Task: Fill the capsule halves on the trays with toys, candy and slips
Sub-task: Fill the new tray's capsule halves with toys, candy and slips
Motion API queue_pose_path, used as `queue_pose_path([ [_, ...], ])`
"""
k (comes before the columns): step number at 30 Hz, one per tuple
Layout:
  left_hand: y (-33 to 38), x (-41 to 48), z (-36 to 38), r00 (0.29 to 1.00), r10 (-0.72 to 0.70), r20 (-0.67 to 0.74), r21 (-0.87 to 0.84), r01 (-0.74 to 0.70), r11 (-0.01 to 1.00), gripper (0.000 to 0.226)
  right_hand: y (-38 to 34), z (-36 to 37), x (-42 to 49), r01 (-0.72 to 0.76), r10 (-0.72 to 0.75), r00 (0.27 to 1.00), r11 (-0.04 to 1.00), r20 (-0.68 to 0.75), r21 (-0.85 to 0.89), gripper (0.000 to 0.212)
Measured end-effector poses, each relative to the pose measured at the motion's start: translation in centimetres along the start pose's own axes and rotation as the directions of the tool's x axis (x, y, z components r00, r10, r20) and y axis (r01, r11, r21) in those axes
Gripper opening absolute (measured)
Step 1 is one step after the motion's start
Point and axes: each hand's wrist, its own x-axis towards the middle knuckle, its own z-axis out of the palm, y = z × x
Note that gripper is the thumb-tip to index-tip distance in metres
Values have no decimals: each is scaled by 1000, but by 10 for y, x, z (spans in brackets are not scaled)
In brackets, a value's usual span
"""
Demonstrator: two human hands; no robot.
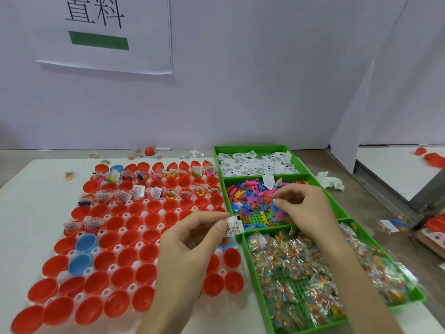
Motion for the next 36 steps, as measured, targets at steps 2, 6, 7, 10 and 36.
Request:
queue_pose_path([
  [2, -2, -1, 0, 1000, -9, 6, 16, 8, 1000, 14, 0, 0, -1, 16, -13, 999, 997, -31, 80, 28],
  [6, -3, -2, 1, 999, -24, 20, 42, 23, 999, 23, -1, -2, -1, 26, -15, 997, 987, -72, 160, 24],
  [7, -2, -3, 1, 999, -27, 22, 50, 26, 998, 25, -2, -3, -1, 20, -5, 997, 980, -77, 200, 22],
  [10, -1, -3, 3, 999, -32, 19, 46, 31, 998, 26, -9, -9, -4, 8, 5, 999, 938, -37, 347, 20],
  [36, -11, -2, 5, 949, -178, -262, -372, 70, 926, 16, -75, 55, -70, 308, -351, 936, 804, -12, 509, 26],
])
